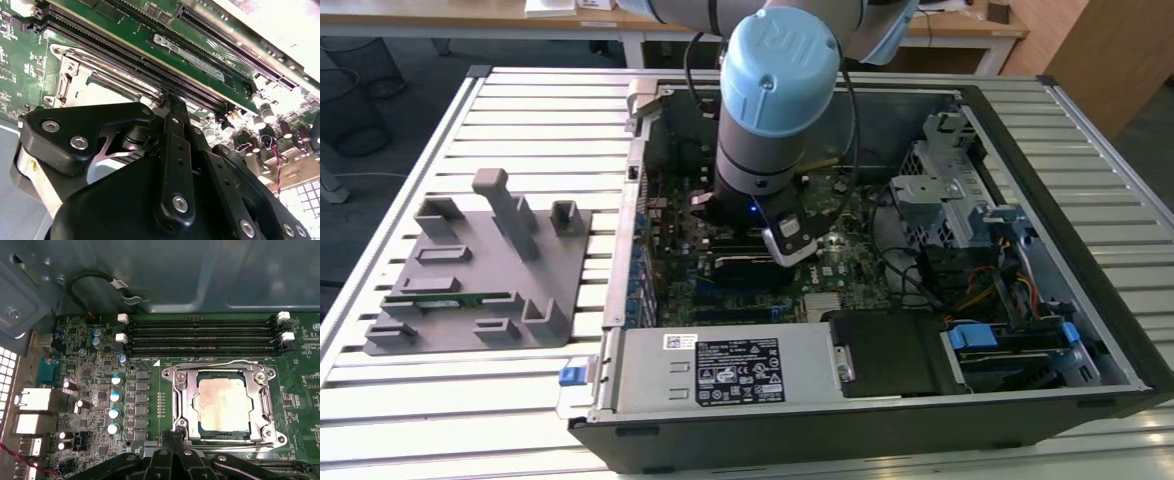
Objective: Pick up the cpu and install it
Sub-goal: 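Install the second cpu locking lever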
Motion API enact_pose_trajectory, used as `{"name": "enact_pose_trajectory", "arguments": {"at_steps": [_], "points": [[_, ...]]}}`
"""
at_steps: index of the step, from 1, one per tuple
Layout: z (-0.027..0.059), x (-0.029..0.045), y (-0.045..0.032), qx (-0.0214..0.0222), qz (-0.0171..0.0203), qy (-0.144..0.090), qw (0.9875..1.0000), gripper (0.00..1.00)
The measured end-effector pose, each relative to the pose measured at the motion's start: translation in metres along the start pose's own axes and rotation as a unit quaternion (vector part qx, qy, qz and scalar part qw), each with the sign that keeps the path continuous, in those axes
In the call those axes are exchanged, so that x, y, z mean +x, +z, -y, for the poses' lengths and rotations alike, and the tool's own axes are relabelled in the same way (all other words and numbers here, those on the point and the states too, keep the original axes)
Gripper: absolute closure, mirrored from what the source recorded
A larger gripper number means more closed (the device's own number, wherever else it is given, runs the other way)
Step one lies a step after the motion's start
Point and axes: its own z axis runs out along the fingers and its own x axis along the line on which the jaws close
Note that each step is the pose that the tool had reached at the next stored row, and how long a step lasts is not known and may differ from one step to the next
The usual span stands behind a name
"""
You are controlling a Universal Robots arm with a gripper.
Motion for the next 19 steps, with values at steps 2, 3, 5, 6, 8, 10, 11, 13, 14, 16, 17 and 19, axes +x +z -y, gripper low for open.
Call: {"name": "enact_pose_trajectory", "arguments": {"at_steps": [2, 3, 5, 6, 8, 10, 11, 13, 14, 16, 17, 19], "points": [[0.0000, 0.0001, 0.0000, -0.0011, 0.0001, 0.000, 1.0000, 0.89], [0.0000, 0.0002, 0.0000, -0.0014, 0.0001, 0.000, 1.0000, 0.89], [-0.0001, 0.0005, -0.0002, -0.0018, 0.0002, 0.000, 1.0000, 0.89], [-0.0001, 0.0008, -0.0003, -0.0017, 0.0001, 0.000, 1.0000, 0.89], [-0.0002, 0.0009, -0.0005, -0.0017, 0.0001, 0.000, 1.0000, 0.89], [-0.0006, 0.0011, -0.0005, -0.0017, 0.0000, 0.000, 1.0000, 0.89], [-0.0010, 0.0011, -0.0003, -0.0017, 0.0001, 0.000, 1.0000, 0.89], [-0.0021, 0.0012, 0.0002, -0.0019, 0.0001, 0.000, 1.0000, 0.89], [-0.0026, 0.0012, 0.0004, -0.0019, 0.0001, 0.000, 1.0000, 0.89], [-0.0038, 0.0012, 0.0009, -0.0023, 0.0002, 0.000, 1.0000, 0.89], [-0.0043, 0.0013, 0.0011, -0.0020, 0.0002, 0.000, 1.0000, 0.89], [-0.0053, 0.0014, 0.0013, -0.0019, 0.0001, 0.000, 1.0000, 0.89]]}}
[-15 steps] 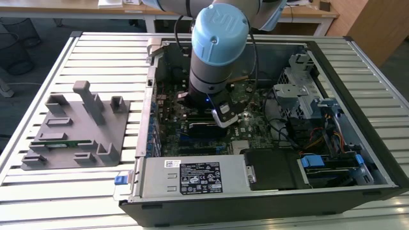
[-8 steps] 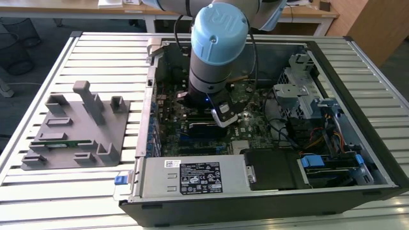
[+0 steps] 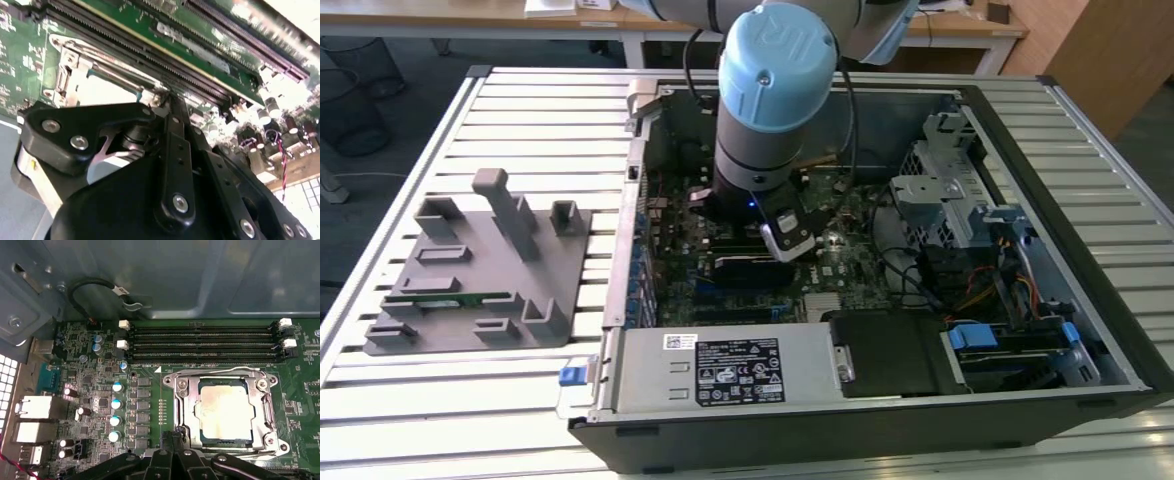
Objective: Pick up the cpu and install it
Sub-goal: 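Install the second cpu locking lever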
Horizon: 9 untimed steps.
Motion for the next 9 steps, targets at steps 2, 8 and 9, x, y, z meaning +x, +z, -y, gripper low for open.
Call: {"name": "enact_pose_trajectory", "arguments": {"at_steps": [2, 8, 9], "points": [[-0.0002, 0.0001, 0.0000, 0.0000, 0.0000, 0.000, 1.0000, 0.89], [-0.0041, 0.0013, -0.0114, 0.0000, 0.0000, 0.000, 1.0000, 0.89], [-0.0050, 0.0014, -0.0141, 0.0001, 0.0000, 0.000, 1.0000, 0.89]]}}
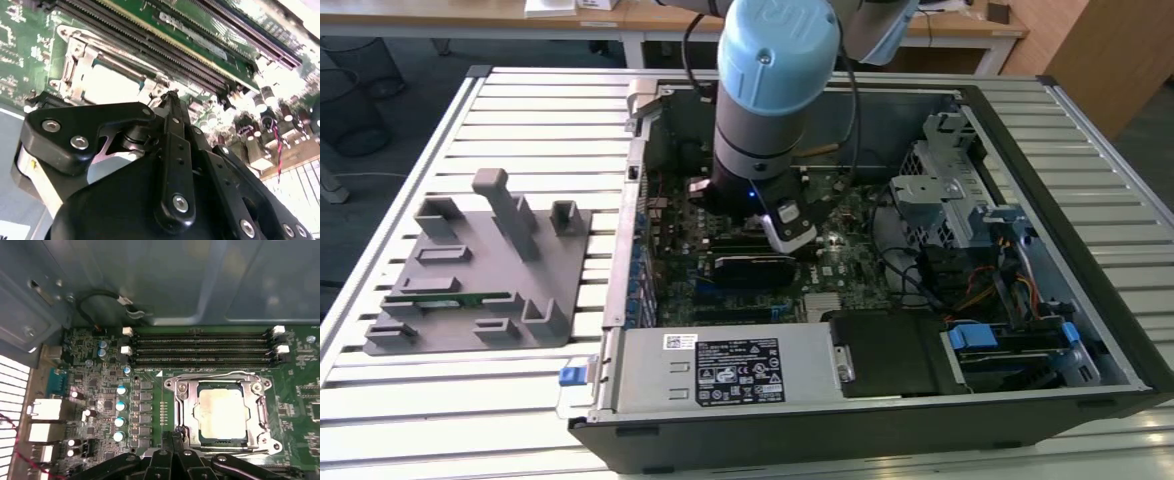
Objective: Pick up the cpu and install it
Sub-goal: 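Install the second cpu locking lever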
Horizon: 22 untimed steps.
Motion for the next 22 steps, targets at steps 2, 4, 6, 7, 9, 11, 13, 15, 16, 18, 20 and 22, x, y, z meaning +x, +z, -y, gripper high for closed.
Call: {"name": "enact_pose_trajectory", "arguments": {"at_steps": [2, 4, 6, 7, 9, 11, 13, 15, 16, 18, 20, 22], "points": [[-0.0016, 0.0002, -0.0045, 0.0000, 0.0000, 0.000, 1.0000, 0.89], [-0.0028, 0.0004, -0.0083, -0.0001, 0.0000, 0.000, 1.0000, 0.89], [-0.0041, 0.0006, -0.0120, -0.0003, 0.0000, 0.000, 1.0000, 0.89], [-0.0045, 0.0007, -0.0133, -0.0004, 0.0000, 0.000, 1.0000, 0.89], [-0.0050, 0.0007, -0.0146, -0.0008, 0.0000, 0.000, 1.0000, 0.89], [-0.0050, 0.0007, -0.0146, -0.0009, 0.0001, 0.000, 1.0000, 0.89], [-0.0050, 0.0008, -0.0149, -0.0007, 0.0000, 0.000, 1.0000, 0.89], [-0.0050, 0.0007, -0.0148, -0.0007, 0.0000, 0.000, 1.0000, 0.89], [-0.0051, 0.0007, -0.0149, -0.0007, 0.0000, 0.000, 1.0000, 0.89], [-0.0051, 0.0007, -0.0150, -0.0007, 0.0000, 0.000, 1.0000, 0.89], [-0.0055, 0.0009, -0.0164, -0.0005, -0.0001, 0.000, 1.0000, 0.89], [-0.0062, 0.0009, -0.0184, -0.0007, 0.0000, 0.000, 1.0000, 0.89]]}}
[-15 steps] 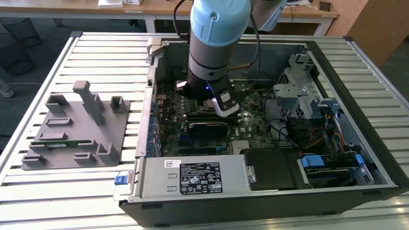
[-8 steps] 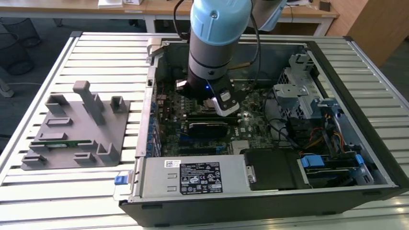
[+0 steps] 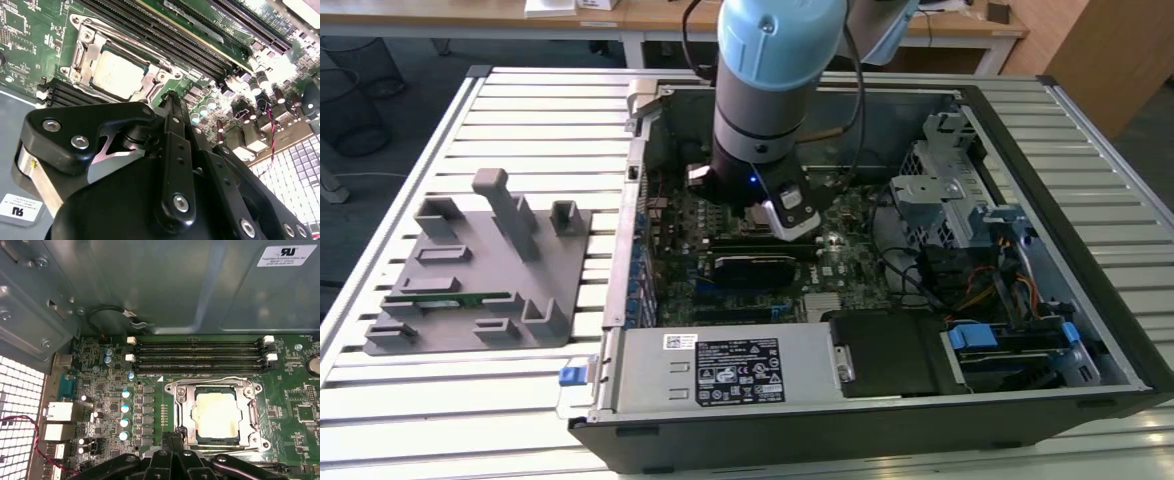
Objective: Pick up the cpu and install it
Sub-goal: 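Install the second cpu locking lever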
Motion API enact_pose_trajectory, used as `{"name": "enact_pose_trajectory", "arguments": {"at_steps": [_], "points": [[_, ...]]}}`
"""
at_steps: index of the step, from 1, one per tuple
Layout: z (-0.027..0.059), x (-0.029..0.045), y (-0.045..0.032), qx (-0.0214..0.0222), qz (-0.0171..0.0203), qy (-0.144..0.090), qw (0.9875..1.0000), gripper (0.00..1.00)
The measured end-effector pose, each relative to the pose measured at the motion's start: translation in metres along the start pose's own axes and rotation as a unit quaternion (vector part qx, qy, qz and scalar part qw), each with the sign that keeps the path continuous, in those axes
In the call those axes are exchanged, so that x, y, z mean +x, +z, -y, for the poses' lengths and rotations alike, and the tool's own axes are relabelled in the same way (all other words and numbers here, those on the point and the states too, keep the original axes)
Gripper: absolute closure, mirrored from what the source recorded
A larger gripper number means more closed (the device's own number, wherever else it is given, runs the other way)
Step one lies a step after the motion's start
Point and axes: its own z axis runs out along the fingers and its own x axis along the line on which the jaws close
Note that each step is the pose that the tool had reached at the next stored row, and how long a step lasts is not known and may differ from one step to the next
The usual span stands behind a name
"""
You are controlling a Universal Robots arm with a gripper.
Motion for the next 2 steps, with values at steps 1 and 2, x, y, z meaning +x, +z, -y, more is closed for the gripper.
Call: {"name": "enact_pose_trajectory", "arguments": {"at_steps": [1, 2], "points": [[-0.0004, 0.0001, -0.0012, 0.0000, 0.0000, 0.000, 1.0000, 0.89], [-0.0008, 0.0001, -0.0023, 0.0000, 0.0000, 0.000, 1.0000, 0.89]]}}
